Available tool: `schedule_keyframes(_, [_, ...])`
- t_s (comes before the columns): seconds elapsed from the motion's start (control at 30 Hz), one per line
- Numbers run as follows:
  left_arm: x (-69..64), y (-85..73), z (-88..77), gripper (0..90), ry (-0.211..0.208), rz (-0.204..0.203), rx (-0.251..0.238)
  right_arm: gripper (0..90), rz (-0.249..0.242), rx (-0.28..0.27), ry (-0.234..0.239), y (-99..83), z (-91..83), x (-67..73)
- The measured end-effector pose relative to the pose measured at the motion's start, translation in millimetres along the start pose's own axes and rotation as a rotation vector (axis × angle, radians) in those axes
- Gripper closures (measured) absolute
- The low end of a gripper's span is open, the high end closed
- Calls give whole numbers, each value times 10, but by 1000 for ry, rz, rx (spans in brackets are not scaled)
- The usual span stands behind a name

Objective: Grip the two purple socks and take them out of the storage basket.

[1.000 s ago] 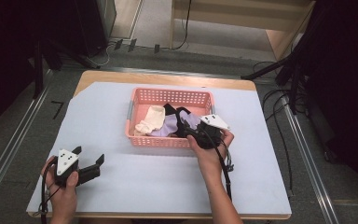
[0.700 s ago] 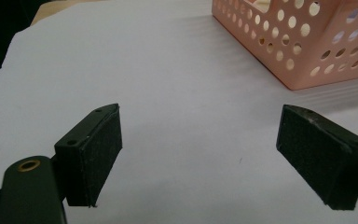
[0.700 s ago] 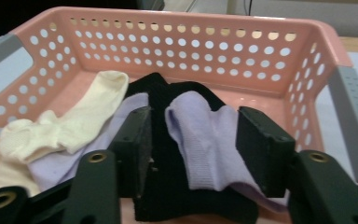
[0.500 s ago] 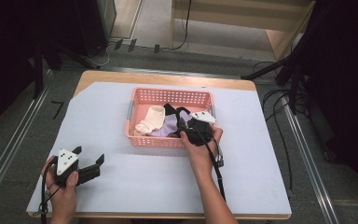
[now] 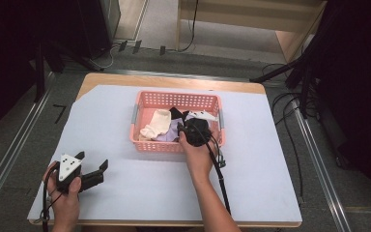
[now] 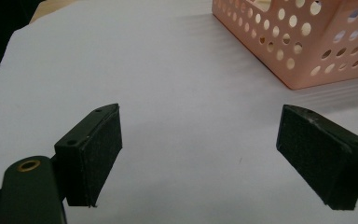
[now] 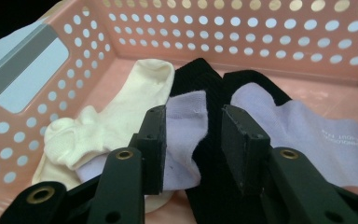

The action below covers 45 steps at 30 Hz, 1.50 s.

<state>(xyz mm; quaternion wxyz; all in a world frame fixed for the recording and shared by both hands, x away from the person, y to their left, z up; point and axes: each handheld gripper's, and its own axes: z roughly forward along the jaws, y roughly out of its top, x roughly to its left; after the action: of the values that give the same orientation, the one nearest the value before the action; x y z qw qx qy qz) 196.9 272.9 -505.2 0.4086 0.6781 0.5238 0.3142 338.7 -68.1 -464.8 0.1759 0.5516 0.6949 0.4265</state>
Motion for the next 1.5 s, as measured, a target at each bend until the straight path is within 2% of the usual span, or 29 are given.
schedule_keyframes(0.1, [-1,1,3,148,2,-2,1,600,34,22,8,22,30,-12])
schedule_keyframes(0.37, [1,0,7,148,0,-7,0,608,60,48,-8,43,129,27])
schedule_keyframes(0.47, [3,2,11,148,4,-4,7,616,100,73,-3,46,183,27])
schedule_keyframes(0.57, [1,3,11,148,6,-4,9,688,129,102,4,53,222,37])
schedule_keyframes(0.63, [5,4,11,148,3,-6,12,765,115,118,-7,54,243,44])
schedule_keyframes(0.67, [7,5,12,148,3,-6,13,842,99,131,-12,51,246,27])
schedule_keyframes(0.73, [8,5,12,148,1,-8,12,862,99,131,-7,52,244,19])
schedule_keyframes(0.9, [5,7,14,148,0,-4,16,879,90,95,43,106,74,9])
schedule_keyframes(1.0, [8,7,14,148,1,-3,16,879,82,69,44,124,13,4])
schedule_keyframes(1.03, [7,7,14,148,1,-4,16,880,75,44,45,140,-26,-2])
schedule_keyframes(1.07, [7,7,14,148,1,-3,16,880,56,-17,53,180,-110,-26])
schedule_keyframes(1.1, [5,7,14,148,1,-4,16,880,56,-17,53,180,-110,-26])
schedule_keyframes(1.13, [5,7,13,148,1,-5,16,880,58,-47,39,203,-160,-41])
schedule_keyframes(1.17, [6,7,14,148,1,-3,16,879,60,-98,51,234,-217,-73])
schedule_keyframes(1.2, [5,7,14,148,1,-5,16,880,54,-160,16,275,-303,-114])
schedule_keyframes(1.23, [5,7,13,148,1,-5,16,880,54,-160,16,275,-303,-114])
schedule_keyframes(1.3, [5,6,14,148,1,-5,16,879,38,-244,2,313,-392,-156])
schedule_keyframes(1.33, [5,7,14,148,1,-5,16,878,27,-266,-21,325,-425,-167])
schedule_keyframes(1.37, [6,7,14,148,1,-4,17,877,17,-269,-25,328,-424,-174])
schedule_keyframes(1.4, [5,7,15,148,2,-3,18,864,-7,-226,-17,305,-354,-178])
schedule_keyframes(1.43, [5,7,14,148,2,-2,19,864,-7,-226,-17,305,-354,-178])
schedule_keyframes(1.47, [5,7,15,148,1,-3,18,848,-13,-184,-22,280,-302,-175])
schedule_keyframes(1.5, [6,7,14,148,1,-4,17,803,-15,-133,4,245,-226,-185])
